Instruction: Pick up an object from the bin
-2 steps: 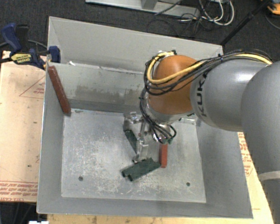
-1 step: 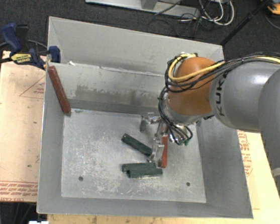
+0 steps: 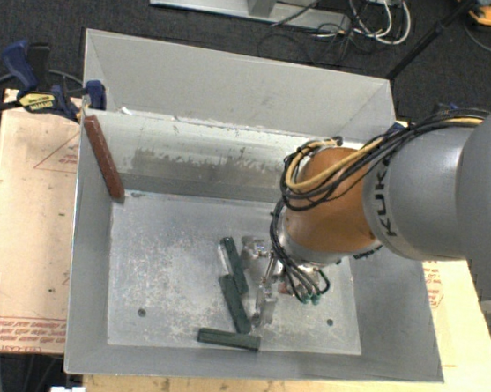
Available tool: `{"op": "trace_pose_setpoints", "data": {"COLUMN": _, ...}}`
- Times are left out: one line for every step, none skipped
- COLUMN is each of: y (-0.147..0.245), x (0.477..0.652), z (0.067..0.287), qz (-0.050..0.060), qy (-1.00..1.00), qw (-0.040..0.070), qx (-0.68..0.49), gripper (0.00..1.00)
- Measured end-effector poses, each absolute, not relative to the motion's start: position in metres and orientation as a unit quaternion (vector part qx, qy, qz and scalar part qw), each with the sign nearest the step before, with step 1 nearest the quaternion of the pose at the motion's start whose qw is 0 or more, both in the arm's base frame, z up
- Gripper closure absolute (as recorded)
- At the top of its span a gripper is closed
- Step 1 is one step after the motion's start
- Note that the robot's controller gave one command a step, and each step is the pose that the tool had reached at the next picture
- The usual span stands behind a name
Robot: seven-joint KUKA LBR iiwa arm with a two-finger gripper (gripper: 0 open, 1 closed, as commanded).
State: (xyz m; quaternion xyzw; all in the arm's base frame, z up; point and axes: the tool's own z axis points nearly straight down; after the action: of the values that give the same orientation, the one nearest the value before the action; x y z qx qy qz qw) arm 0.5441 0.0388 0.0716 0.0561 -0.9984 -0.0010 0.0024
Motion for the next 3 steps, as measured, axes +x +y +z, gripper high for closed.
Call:
{"op": "trace_pose_setpoints", "data": {"y": 0.038, "x": 0.547, "z": 0.072, "qz": -0.001, "qy": -0.998, "qw": 0.0, "qx": 0.055, "gripper": 0.0}}
{"op": "trace_pose_setpoints", "data": {"y": 0.095, "x": 0.605, "z": 0.071, "qz": -0.002, "qy": -0.999, "qw": -0.002, "qx": -0.055, "gripper": 0.0}}
{"op": "trace_pose_setpoints", "data": {"y": 0.042, "x": 0.603, "z": 0.07, "qz": 0.0, "qy": -0.996, "qw": -0.001, "qx": -0.09, "gripper": 0.0}}
